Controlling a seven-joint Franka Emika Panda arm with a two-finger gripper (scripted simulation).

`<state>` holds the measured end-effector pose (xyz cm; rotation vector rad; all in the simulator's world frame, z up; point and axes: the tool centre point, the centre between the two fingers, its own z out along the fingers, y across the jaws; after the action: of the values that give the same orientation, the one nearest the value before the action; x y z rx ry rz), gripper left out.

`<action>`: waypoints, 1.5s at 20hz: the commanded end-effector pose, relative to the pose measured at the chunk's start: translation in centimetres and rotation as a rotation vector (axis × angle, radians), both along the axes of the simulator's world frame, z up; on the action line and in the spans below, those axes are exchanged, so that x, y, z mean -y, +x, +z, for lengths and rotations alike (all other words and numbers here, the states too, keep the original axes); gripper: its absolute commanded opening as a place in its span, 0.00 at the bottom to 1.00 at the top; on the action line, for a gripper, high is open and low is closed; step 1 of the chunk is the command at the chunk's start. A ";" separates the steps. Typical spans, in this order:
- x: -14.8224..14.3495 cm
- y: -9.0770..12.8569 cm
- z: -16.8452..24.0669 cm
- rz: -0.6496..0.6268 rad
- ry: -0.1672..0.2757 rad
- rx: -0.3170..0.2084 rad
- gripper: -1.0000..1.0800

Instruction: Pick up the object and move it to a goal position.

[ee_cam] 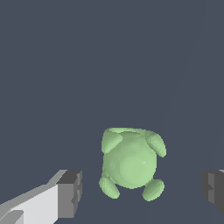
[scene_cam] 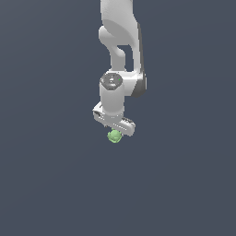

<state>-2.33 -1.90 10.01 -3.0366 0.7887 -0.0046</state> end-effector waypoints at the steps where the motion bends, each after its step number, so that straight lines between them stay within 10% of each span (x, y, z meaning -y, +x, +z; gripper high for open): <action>1: -0.2 -0.3 -0.5 -0.029 -0.002 -0.002 0.96; 27: -0.3 -0.6 -6.1 -0.059 -0.003 -0.004 0.96; 28: -0.3 -0.6 -6.1 -0.059 -0.003 -0.004 0.00; 30: -0.3 -0.6 -6.1 -0.059 -0.003 -0.004 0.00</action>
<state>-2.93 -1.58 4.03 -3.0158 0.8800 -0.0008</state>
